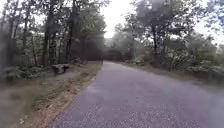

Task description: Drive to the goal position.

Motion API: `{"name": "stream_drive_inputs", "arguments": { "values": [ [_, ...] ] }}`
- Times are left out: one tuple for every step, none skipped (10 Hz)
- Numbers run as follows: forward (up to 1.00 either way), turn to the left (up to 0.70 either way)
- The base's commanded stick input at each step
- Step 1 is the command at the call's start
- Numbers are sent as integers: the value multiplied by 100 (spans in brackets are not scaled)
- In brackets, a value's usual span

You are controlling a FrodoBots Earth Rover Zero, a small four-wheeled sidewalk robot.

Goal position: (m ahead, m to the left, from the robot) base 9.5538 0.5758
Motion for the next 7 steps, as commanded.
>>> {"name": "stream_drive_inputs", "arguments": {
  "values": [
    [45, 0],
    [45, 0],
    [45, 0],
    [45, 0],
    [45, 0],
    [45, 0],
    [45, 0]
  ]
}}
